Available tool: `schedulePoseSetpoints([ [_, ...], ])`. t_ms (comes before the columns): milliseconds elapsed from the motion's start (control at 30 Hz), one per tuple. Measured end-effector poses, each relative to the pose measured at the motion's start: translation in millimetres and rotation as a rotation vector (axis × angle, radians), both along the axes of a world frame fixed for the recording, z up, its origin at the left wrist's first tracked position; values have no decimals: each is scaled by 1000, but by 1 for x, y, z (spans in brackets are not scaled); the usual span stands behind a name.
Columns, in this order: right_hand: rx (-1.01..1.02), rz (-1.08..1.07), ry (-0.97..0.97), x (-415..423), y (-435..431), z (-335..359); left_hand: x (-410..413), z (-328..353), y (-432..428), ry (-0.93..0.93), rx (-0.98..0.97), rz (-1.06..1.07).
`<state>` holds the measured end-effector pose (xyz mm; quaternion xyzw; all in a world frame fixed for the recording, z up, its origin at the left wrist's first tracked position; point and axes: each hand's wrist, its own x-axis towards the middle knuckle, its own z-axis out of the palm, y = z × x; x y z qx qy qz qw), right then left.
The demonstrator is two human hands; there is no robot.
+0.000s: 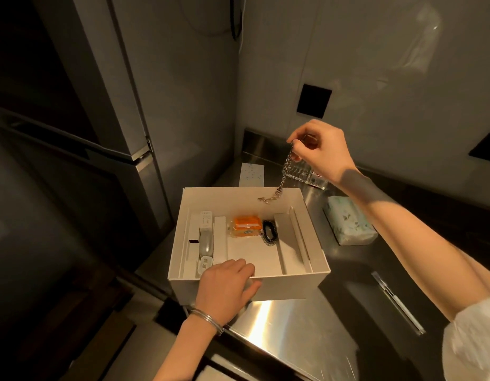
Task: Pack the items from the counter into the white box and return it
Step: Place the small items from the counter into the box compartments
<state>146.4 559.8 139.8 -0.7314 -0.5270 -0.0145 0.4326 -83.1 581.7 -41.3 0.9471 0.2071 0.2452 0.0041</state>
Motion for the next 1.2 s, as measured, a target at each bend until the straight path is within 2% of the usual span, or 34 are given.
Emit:
schedulePoseSetpoints([
  [400,-365,19,-164,5,9,-59,2,-3,0,-5,0,-6],
  [600,-325,-56,-188,20,7,-65,2,-4,1,-17,8,-7],
  [733,-348,-34,-182,23,10,-72,2,-5,1,-31,-1,-17],
  [1000,-361,-39,-90,33,26,-92,2,-4,1,-16,-3,-5],
  [1200,-661,48,-51,33,33,-121,1,-2,-1,-11,3,6],
])
